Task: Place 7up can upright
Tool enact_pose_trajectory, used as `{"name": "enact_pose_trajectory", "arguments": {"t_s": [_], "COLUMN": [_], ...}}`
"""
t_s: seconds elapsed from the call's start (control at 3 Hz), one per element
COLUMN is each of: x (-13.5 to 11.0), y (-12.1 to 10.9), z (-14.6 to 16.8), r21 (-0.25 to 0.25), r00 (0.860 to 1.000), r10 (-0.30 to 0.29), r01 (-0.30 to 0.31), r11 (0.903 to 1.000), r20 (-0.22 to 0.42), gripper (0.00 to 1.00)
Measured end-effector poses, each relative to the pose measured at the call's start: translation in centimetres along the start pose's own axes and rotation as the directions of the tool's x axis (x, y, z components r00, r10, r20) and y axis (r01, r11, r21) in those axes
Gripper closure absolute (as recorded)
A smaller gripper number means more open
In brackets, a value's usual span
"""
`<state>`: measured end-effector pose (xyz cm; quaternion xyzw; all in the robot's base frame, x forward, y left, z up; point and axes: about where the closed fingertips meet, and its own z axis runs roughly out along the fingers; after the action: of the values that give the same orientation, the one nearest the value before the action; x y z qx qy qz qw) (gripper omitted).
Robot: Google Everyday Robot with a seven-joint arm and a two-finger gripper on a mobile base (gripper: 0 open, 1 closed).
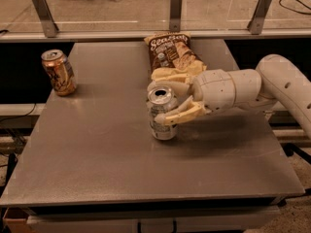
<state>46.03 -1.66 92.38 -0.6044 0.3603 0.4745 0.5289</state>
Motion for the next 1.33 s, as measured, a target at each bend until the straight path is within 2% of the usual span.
{"name": "enact_pose_trajectory", "arguments": {"t_s": [0.33,0.67,1.0,1.33], "x": [0.6,0.9,1.1,0.4], "y": [0.2,0.2,0.3,-0.3], "z": [-0.2,-0.5,-1.0,-3.3], "r21": [0.001,0.009,0.020,0.044], "r00": [1.000,0.999,0.999,0.998], "r10": [0.025,0.039,0.047,0.028], "r01": [-0.025,-0.039,-0.047,-0.025], "r11": [0.9997,0.9992,0.9987,0.9987], "r20": [0.003,0.000,-0.011,-0.059], "gripper": [0.13,0.00,0.00,0.00]}}
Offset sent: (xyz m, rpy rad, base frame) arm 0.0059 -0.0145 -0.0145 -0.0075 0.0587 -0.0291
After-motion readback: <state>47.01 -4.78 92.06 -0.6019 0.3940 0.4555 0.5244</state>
